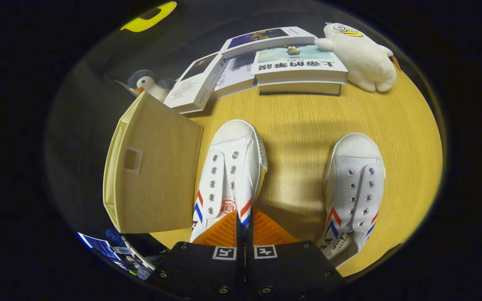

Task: Open the storage box then place both shoes into the box .Put the left shoe in first, then the right shoe, with the right side of both shoes facing outward in a uniform manner.

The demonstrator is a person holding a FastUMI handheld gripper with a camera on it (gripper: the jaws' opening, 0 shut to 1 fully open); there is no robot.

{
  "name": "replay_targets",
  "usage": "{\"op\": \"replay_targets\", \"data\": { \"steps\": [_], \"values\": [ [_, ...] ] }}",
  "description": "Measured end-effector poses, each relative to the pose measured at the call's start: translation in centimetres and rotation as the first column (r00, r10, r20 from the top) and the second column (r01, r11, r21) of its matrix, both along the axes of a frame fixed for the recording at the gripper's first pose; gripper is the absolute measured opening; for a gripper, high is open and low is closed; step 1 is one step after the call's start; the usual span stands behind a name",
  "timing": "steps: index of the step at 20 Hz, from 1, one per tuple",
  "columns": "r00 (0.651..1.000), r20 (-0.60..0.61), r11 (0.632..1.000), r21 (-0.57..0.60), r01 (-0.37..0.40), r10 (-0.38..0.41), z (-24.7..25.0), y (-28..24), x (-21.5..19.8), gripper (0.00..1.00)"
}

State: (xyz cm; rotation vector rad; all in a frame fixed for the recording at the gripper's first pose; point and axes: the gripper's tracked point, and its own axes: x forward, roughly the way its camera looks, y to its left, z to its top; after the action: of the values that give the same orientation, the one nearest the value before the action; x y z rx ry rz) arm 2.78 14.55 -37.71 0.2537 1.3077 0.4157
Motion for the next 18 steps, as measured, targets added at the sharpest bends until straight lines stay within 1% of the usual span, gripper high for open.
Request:
{"op": "replay_targets", "data": {
  "steps": [11, 14, 18],
  "values": [
    [0.998, 0.056, 0.999, 0.034, 0.005, -0.007, 10.5, 1.2, 0.4, 0.01],
    [0.998, 0.063, 0.996, 0.087, 0.005, -0.011, 13.0, 2.9, 0.6, 0.01],
    [0.997, 0.069, 0.991, 0.133, -0.033, 0.024, 15.5, 6.0, 0.9, 0.01]
  ]
}}
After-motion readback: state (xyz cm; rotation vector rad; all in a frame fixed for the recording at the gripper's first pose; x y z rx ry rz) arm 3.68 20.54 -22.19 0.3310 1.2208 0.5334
